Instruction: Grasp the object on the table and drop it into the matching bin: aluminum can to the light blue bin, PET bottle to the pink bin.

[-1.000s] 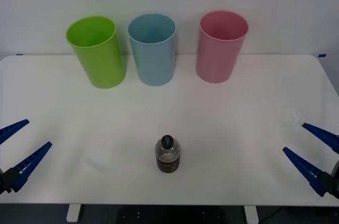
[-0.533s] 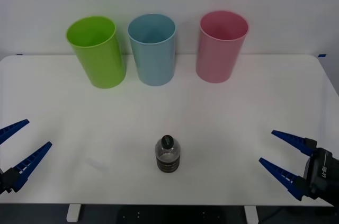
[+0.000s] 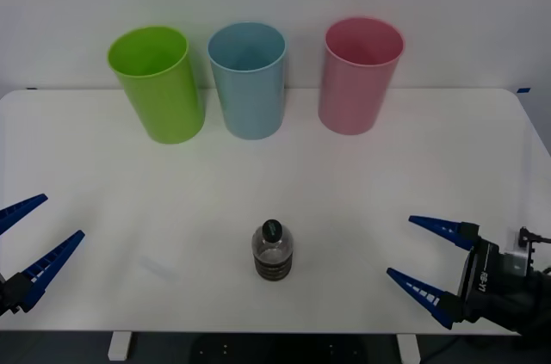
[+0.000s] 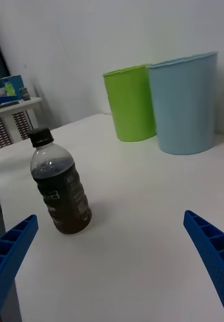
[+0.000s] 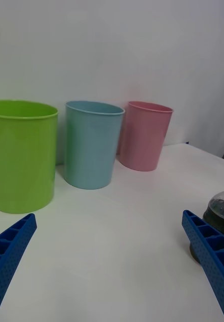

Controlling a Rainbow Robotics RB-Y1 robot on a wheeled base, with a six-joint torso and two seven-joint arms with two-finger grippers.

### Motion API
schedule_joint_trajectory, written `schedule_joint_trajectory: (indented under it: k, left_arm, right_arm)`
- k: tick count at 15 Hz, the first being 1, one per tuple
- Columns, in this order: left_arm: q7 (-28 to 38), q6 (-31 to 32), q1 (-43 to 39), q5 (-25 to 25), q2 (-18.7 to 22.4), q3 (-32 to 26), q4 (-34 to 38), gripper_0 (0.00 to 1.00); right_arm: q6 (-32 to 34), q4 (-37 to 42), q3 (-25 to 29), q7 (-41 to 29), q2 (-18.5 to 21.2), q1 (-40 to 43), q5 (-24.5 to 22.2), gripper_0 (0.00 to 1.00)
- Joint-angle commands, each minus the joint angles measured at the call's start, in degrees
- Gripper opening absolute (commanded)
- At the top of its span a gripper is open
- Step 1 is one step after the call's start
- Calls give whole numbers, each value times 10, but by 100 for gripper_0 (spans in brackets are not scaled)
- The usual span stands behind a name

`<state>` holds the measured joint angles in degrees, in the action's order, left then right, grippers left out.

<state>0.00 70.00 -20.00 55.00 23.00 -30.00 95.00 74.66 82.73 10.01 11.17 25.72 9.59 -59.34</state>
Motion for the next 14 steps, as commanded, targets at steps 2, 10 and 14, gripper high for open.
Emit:
schedule_joint_trajectory:
  k: [2, 10, 14]
  left_arm:
    - [0, 0, 0, 0, 0, 0, 0, 100]
    - [0, 0, 0, 0, 0, 0, 0, 100]
    - [0, 0, 0, 0, 0, 0, 0, 100]
  right_arm:
    - [-36, 0, -57, 54, 4, -9, -1, 100]
    - [-105, 1, -171, 81, 5, -48, 0, 100]
    - [-143, 0, -214, 100, 5, -66, 0, 100]
